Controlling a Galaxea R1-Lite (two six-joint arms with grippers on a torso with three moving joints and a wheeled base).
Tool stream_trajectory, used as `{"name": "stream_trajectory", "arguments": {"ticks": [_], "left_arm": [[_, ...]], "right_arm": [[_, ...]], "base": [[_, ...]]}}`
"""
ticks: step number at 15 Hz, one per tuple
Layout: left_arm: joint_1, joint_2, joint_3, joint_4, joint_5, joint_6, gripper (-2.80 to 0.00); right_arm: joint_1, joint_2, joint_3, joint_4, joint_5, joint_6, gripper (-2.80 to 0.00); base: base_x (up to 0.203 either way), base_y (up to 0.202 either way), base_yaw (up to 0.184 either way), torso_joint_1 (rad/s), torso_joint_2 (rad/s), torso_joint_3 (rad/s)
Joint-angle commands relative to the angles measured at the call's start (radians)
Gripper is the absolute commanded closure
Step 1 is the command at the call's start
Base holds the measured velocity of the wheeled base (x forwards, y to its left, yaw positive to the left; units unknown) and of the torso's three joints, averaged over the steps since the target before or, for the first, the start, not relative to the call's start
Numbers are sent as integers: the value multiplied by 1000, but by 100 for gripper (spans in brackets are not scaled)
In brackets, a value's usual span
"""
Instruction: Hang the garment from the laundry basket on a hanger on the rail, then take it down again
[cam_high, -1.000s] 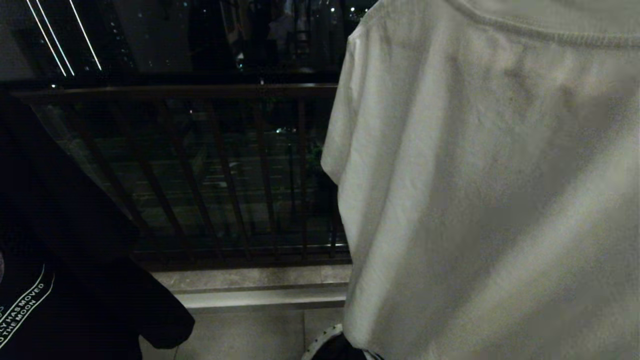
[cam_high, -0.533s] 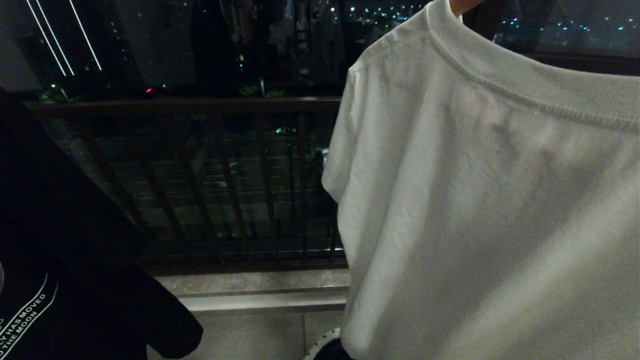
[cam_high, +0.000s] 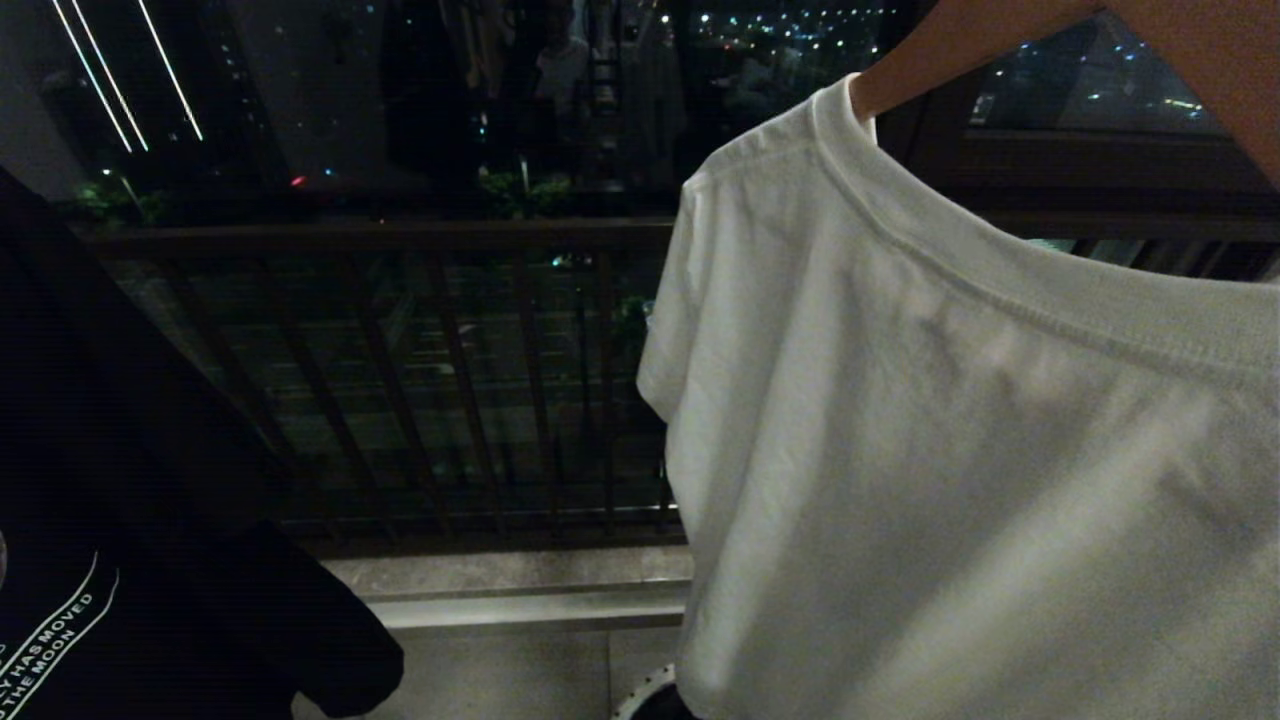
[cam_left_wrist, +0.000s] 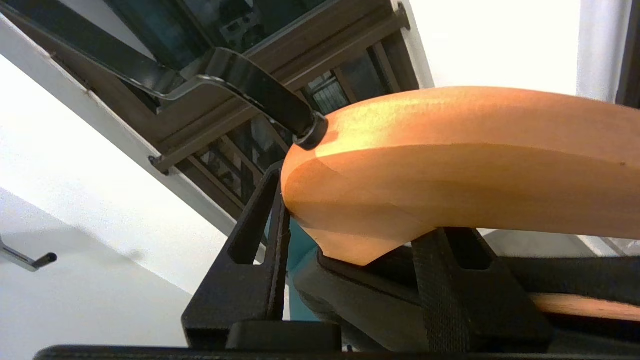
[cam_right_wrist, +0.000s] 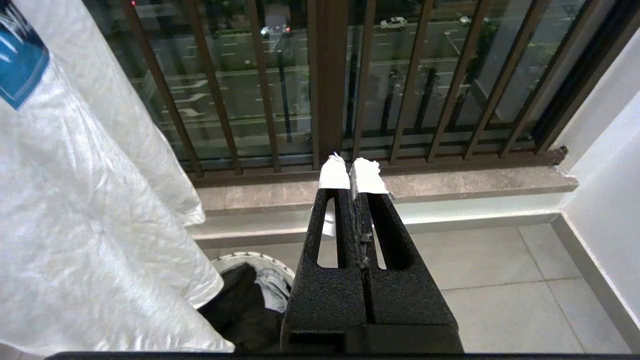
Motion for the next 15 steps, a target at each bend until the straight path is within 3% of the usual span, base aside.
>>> {"name": "stream_trajectory", "arguments": {"ticks": [1,6,8,15], "left_arm": [[0,6,0,2,3,1,0],[0,63,-3,-147,39,25,0],[0,67,0,-158,29,62,0],[-8,102,17,-161,25,60,0]], "right_arm": [[0,1,0,0,0,1,0],[0,1,0,0,0,1,0],[0,1,0,0,0,-1,0],[0,1,0,0,0,-1,0]], "base": [[0,0,0,149,-326,-173],[0,0,0,6,-18,-6],[0,0,0,0,0,0],[0,0,0,0,0,0]]}}
